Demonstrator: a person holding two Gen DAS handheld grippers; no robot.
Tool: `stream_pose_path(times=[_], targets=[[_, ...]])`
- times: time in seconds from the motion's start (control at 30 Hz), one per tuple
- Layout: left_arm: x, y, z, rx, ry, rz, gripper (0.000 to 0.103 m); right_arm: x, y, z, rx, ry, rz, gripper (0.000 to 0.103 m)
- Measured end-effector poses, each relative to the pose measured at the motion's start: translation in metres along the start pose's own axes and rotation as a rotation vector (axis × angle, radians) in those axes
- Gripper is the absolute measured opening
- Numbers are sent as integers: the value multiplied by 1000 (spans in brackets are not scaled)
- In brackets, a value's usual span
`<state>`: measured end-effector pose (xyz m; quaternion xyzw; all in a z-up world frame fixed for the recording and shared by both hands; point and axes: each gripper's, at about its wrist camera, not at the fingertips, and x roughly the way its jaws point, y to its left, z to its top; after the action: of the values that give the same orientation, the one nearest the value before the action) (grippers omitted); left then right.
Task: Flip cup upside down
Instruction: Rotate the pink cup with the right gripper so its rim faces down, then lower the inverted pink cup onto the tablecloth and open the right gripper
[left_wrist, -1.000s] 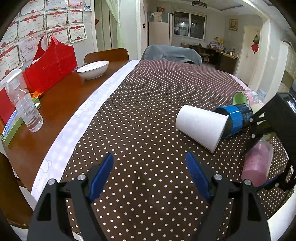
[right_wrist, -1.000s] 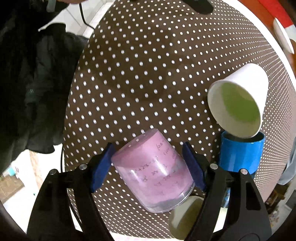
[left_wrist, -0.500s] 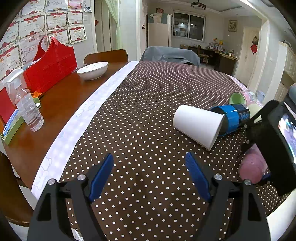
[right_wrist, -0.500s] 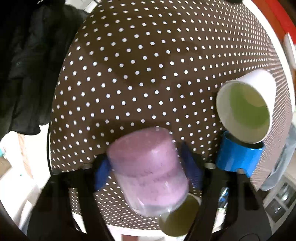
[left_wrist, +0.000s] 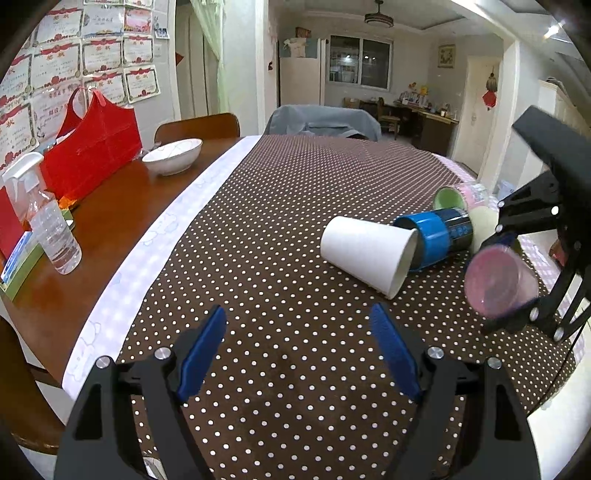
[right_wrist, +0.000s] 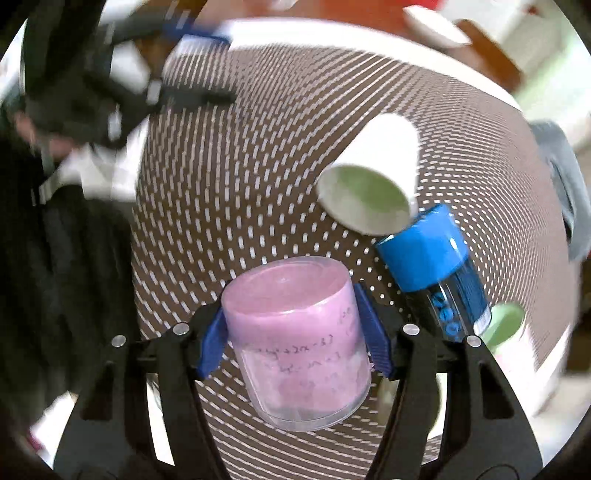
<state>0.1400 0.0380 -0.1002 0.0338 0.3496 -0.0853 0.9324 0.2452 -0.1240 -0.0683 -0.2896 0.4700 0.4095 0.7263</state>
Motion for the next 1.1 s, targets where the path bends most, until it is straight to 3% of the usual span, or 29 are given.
stream_pose_path(times=[0.1, 0.27, 0.5, 0.63, 0.8, 1.1], targets=[[-7, 0, 1, 4, -19, -5, 79, -18, -20, -6, 215, -154, 26, 62], [-18, 2, 5, 10, -61, -4, 79, -16, -8, -42, 507, -377, 69, 62], [-27, -5, 4, 27, -95, -2, 79, -4, 20, -74, 763, -621, -24, 62], [-33, -15, -5, 43, -106, -7, 79, 1, 21, -87, 859, -688, -75, 62], [-42, -18, -17, 43, -117, -5, 79, 10, 29, -92, 926, -719, -205, 62], [-48, -16, -21, 29, -125, -8, 79, 17, 26, -94, 960, -684, -304, 63]])
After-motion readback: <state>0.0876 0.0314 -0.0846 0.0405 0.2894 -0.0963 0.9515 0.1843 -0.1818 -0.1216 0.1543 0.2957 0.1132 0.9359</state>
